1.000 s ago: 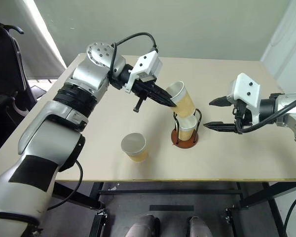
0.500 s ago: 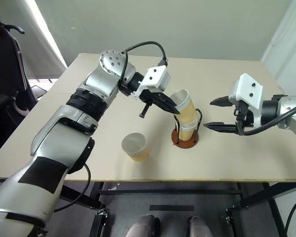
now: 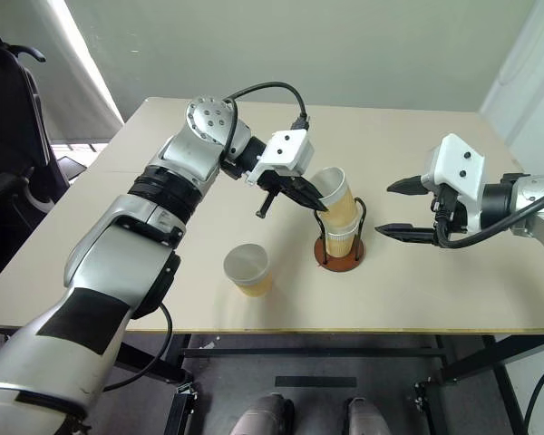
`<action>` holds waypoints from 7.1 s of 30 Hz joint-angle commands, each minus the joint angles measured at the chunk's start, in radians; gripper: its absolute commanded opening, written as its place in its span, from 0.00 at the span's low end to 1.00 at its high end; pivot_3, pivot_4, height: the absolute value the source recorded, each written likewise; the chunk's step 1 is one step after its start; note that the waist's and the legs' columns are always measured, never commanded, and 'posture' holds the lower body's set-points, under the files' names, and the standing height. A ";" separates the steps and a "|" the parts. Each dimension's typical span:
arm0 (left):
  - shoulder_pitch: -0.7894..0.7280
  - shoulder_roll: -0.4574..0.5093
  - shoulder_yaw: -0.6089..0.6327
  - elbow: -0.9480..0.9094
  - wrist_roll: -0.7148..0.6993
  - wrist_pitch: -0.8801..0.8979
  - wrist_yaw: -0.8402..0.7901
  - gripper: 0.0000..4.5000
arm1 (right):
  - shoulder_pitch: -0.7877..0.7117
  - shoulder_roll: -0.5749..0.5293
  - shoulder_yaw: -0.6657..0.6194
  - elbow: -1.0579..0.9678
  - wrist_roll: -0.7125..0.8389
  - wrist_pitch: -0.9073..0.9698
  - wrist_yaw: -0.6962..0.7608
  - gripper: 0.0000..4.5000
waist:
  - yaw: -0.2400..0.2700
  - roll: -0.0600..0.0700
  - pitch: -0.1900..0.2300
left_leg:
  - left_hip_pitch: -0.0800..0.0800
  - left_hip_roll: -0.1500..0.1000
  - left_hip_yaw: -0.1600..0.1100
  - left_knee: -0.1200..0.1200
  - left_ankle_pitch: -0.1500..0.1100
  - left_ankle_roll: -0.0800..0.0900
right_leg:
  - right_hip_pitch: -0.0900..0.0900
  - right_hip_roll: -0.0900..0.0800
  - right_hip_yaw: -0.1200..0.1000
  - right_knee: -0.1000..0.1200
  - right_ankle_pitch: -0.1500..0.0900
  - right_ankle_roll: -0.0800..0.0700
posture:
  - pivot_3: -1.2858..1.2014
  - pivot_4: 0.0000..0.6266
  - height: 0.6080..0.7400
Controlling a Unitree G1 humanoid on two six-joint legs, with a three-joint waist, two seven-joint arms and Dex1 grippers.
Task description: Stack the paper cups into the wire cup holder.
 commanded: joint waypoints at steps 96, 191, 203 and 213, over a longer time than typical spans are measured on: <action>0.264 0.486 0.429 -0.426 -0.159 0.546 -0.019 1.00 | -0.351 0.721 0.691 0.427 -0.619 -0.508 0.149 0.27 | -0.029 -0.002 -0.001 | -0.002 0.001 -0.007 -0.004 0.004 -0.009 | -0.009 0.003 -0.003 0.003 -0.005 -0.023 | 0.52 0.24 1.00; 0.190 0.672 0.028 -0.519 -0.537 0.533 -0.033 1.00 | -0.587 0.430 0.436 0.579 -0.591 -0.576 0.377 0.46 | -0.030 -0.002 -0.001 | -0.001 0.004 -0.008 -0.020 0.012 -0.020 | -0.016 0.004 -0.004 0.010 -0.008 -0.031 | 0.52 0.24 1.00; 0.222 0.627 0.115 -0.482 -0.503 0.564 -0.033 1.00 | -0.528 0.409 0.201 0.563 -0.411 -0.225 0.225 0.85 | -0.029 -0.002 -0.001 | -0.001 0.003 -0.008 -0.021 0.015 -0.025 | -0.016 0.003 -0.005 0.009 -0.009 -0.032 | 0.52 0.24 1.00; 0.252 0.500 0.294 -0.392 -0.388 0.554 0.090 1.00 | -0.377 0.427 0.048 0.617 -0.376 -0.162 -0.079 0.85 | -0.029 -0.002 -0.001 | 0.003 0.003 -0.008 -0.020 0.014 -0.023 | -0.014 0.003 -0.004 0.014 -0.005 -0.026 | 0.52 0.24 1.00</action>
